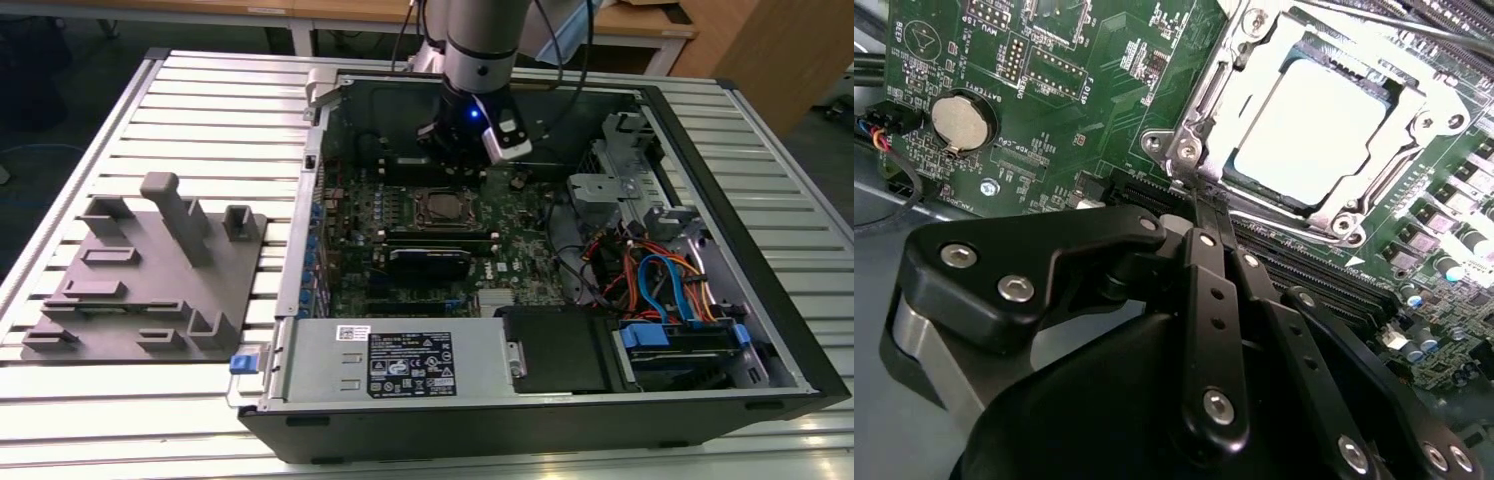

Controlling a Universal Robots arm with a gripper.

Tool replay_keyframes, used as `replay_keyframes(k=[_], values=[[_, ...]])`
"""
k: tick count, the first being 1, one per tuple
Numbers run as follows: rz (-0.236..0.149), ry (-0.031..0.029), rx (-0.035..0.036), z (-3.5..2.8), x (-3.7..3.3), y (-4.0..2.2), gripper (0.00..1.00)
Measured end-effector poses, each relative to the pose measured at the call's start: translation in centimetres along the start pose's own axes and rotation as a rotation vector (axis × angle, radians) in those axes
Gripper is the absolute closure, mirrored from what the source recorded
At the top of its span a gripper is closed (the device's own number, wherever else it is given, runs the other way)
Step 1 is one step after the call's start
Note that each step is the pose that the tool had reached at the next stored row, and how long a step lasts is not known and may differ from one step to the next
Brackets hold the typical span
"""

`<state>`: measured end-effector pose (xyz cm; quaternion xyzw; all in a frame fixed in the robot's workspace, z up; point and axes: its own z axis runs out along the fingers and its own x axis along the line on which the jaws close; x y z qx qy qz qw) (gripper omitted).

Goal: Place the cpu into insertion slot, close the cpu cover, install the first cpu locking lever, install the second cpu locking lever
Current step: 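Install the first cpu locking lever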

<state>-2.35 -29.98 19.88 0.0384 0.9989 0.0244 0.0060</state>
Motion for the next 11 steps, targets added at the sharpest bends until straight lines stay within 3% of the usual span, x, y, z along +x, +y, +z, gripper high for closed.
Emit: replay_keyframes(k=[11], values=[[0.0,0.0,0.0,-0.17,-0.01,-0.02,0.89]])
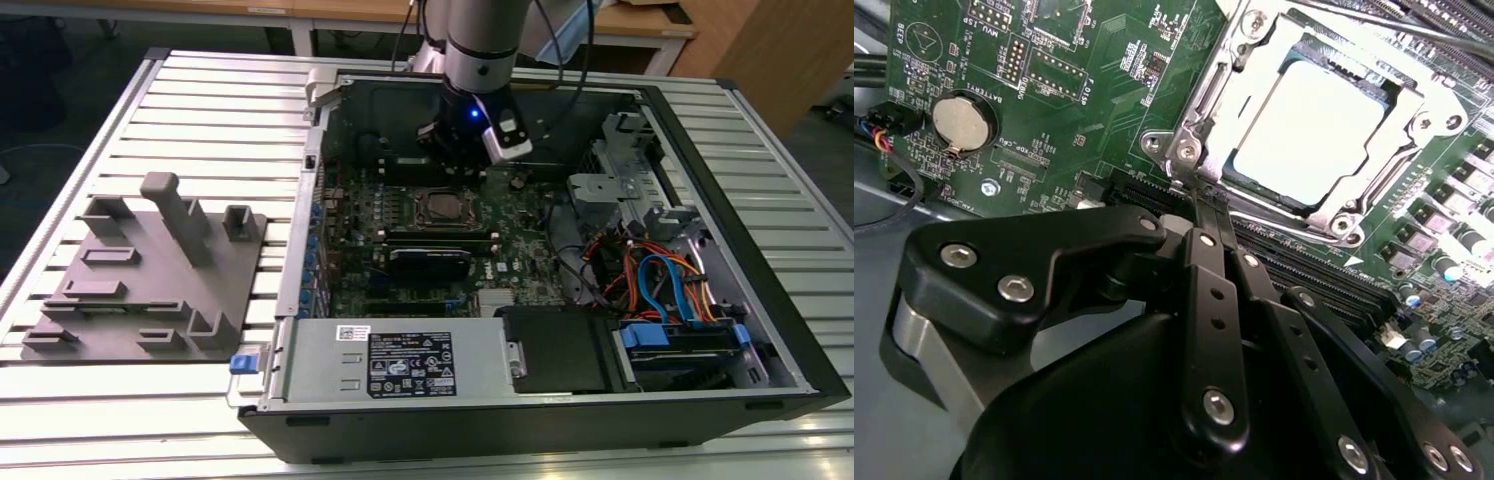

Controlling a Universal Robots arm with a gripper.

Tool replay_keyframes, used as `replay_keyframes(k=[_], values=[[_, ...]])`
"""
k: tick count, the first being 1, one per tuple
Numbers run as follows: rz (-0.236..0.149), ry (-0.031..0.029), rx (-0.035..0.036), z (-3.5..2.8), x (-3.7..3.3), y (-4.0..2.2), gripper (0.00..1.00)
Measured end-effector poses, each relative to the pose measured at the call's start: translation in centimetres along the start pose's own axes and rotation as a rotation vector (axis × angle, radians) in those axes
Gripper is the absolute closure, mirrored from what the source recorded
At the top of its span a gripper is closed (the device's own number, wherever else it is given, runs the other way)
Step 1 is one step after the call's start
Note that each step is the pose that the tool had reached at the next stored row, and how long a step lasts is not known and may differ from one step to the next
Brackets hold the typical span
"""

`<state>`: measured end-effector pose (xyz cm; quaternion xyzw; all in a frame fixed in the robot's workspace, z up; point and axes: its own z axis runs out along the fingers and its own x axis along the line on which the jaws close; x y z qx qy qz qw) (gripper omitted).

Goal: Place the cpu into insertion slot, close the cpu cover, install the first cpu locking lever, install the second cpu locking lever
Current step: 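Install the first cpu locking lever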

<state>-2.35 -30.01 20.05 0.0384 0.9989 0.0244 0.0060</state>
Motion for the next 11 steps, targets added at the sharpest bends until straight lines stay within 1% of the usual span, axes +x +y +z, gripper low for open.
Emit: replay_keyframes(k=[5,11], values=[[0.0,-0.0001,-0.0002,-0.03,0.0,0.0,0.89],[0.0,-0.0001,0.0015,0.13,-0.01,-0.19,0.89]])
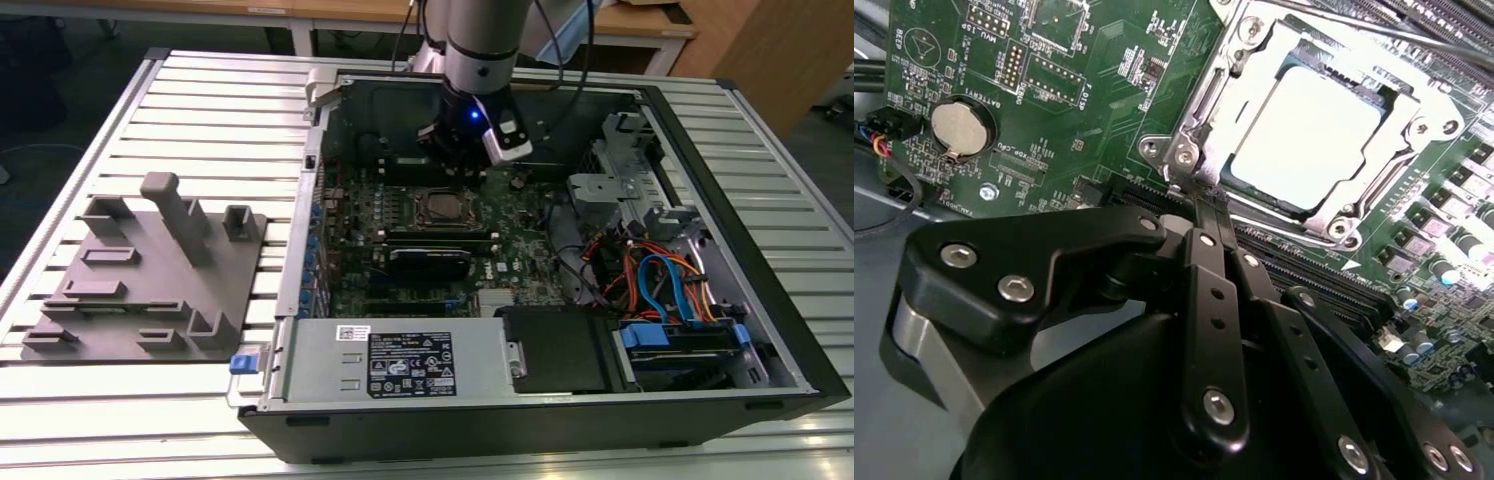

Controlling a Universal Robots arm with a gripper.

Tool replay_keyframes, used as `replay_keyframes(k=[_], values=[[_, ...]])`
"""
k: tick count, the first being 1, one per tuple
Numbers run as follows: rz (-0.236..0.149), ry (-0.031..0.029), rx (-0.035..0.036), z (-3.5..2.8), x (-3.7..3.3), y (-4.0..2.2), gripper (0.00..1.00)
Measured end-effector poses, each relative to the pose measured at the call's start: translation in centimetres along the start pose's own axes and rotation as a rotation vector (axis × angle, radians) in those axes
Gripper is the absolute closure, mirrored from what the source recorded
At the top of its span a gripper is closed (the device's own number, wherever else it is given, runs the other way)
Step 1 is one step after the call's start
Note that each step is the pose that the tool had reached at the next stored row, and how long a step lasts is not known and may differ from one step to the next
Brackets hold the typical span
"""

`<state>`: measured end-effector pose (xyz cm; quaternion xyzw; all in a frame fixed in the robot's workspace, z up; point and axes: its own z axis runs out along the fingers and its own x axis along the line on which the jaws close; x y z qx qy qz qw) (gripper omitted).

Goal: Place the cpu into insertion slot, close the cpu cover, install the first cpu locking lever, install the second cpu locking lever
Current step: 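Install the first cpu locking lever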

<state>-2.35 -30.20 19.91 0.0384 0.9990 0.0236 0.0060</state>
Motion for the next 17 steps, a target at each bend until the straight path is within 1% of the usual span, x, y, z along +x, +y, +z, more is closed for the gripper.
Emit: replay_keyframes(k=[6,12,13,15,17], values=[[0.0,-0.0001,0.0008,0.09,-0.01,-0.06,0.89],[0.0,-0.0003,0.0005,-0.08,-0.01,-0.05,0.89],[0.0,-0.0004,0.0016,-0.08,-0.01,-0.06,0.89],[0.0,-0.0006,0.0087,0.0,-0.01,-0.15,0.89],[0.0,-0.001,0.0198,0.1,-0.01,-0.2,0.89]])
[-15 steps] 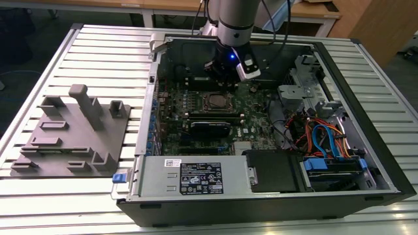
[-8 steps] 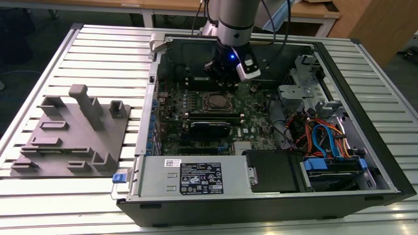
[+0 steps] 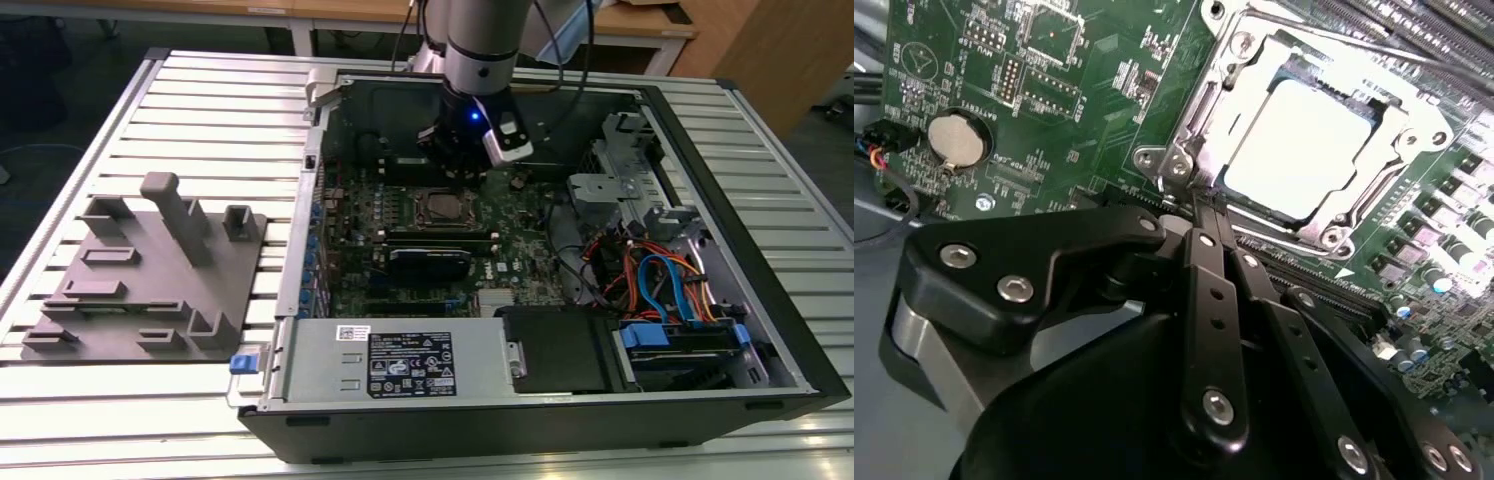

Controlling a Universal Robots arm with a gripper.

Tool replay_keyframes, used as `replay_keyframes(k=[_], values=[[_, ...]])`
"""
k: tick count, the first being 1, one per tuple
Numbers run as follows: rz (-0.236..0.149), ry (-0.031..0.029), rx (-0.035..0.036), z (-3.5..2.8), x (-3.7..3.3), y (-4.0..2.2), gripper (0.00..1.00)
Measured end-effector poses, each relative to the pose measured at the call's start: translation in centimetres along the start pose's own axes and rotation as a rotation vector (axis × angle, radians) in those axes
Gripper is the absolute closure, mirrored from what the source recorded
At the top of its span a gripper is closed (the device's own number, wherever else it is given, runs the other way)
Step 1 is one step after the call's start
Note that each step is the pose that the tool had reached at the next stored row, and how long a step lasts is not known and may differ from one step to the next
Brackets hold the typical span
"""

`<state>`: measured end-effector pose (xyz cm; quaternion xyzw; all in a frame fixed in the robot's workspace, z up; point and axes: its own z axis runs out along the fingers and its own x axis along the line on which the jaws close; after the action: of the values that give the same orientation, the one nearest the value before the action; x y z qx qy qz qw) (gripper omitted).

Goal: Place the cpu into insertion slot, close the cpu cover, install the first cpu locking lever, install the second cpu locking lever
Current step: 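Install the first cpu locking lever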

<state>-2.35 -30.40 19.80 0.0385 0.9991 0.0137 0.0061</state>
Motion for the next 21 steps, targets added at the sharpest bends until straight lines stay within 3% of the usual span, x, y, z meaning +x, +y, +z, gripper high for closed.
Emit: replay_keyframes(k=[3,7,9,14,17,21], values=[[0.0,-0.0009,0.0065,0.2,-0.01,0.02,0.89],[0.0,-0.0009,0.0067,0.22,0.0,0.01,0.89],[0.0,-0.0006,0.0006,0.24,-0.01,0.01,0.89],[0.0,0.0016,-0.0301,0.24,-0.01,0.02,0.89],[0.001,0.0017,-0.0355,0.19,-0.01,0.03,0.89],[0.0,0.002,-0.035,-0.21,-0.01,0.03,0.89]])
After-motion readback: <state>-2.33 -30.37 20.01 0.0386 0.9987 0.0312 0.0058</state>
